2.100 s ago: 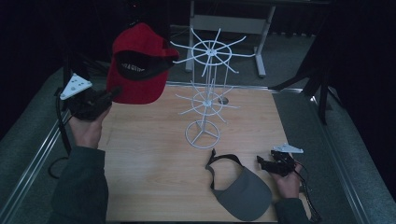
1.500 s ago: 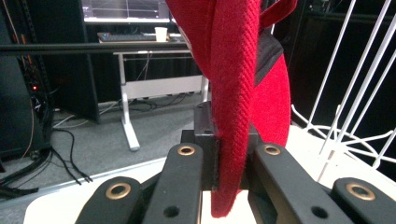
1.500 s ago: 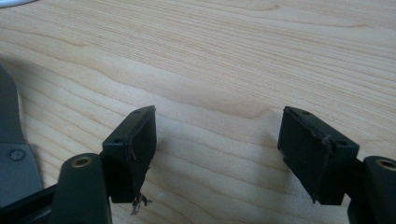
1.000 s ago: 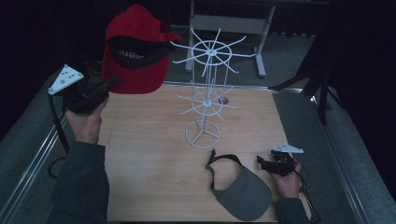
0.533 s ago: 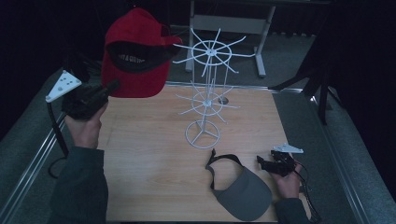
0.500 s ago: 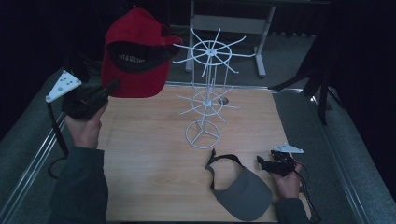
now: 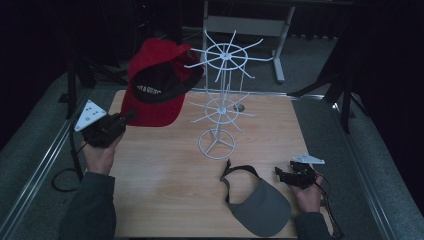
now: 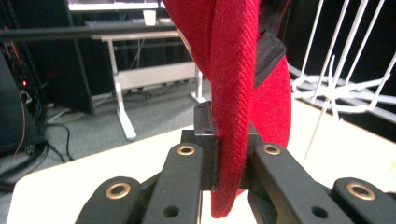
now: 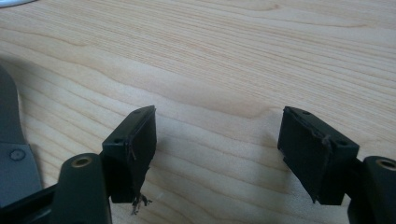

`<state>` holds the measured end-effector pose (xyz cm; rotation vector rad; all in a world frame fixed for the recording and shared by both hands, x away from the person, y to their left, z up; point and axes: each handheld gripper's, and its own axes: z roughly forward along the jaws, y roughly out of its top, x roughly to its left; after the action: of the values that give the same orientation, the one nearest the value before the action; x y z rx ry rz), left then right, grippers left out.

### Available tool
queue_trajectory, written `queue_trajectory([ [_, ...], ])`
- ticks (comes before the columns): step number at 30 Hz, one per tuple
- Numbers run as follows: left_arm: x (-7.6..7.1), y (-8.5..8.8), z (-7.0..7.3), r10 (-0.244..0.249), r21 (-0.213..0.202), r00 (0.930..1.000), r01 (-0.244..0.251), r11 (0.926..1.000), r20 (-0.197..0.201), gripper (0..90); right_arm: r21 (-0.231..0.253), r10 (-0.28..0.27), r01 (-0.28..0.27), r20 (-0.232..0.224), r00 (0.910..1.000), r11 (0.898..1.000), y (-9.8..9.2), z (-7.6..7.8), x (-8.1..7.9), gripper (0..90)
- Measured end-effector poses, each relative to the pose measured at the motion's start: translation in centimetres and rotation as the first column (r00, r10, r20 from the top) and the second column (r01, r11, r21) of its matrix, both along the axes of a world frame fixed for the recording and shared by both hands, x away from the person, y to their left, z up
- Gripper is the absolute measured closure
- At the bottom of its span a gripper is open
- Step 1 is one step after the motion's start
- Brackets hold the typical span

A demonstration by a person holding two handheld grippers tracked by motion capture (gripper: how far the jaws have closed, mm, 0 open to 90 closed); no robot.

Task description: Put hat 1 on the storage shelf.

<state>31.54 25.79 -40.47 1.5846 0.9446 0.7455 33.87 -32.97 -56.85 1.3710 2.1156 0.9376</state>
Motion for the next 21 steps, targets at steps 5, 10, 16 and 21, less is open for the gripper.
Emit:
queue_trajectory([
  [5, 0.3, -0.4, -1.4, 0.002, 0.026, 0.9993, -0.001, 0.9997, -0.037, 85.6, -0.001, 0.001, -0.001, 0.002, 1.0, 1.0, 0.0, 0.0, 0.0, 28.0],
  [10, 0.1, -0.4, -1.7, -0.014, 0.012, 0.9992, 0.014, 0.9998, -0.038, 79.6, 0.0, 0.0, 0.0, 0.001, 1.0, 1.0, 0.0, 0.0, 0.0, 28.0],
  [16, -0.3, -0.2, -1.5, -0.017, 0.01, 0.9993, 0.018, 0.9998, -0.034, 66.2, 0.0, -0.001, 0.001, 0.001, 1.0, 1.0, 0.0, 0.0, 0.0, 28.0],
  [21, -0.7, 0.4, -1.4, -0.02, -0.004, 0.9996, 0.02, 0.9998, -0.021, 59.1, 0.0, -0.001, 0.001, 0.001, 1.0, 1.0, 0.0, 0.0, 0.0, 28.0],
])
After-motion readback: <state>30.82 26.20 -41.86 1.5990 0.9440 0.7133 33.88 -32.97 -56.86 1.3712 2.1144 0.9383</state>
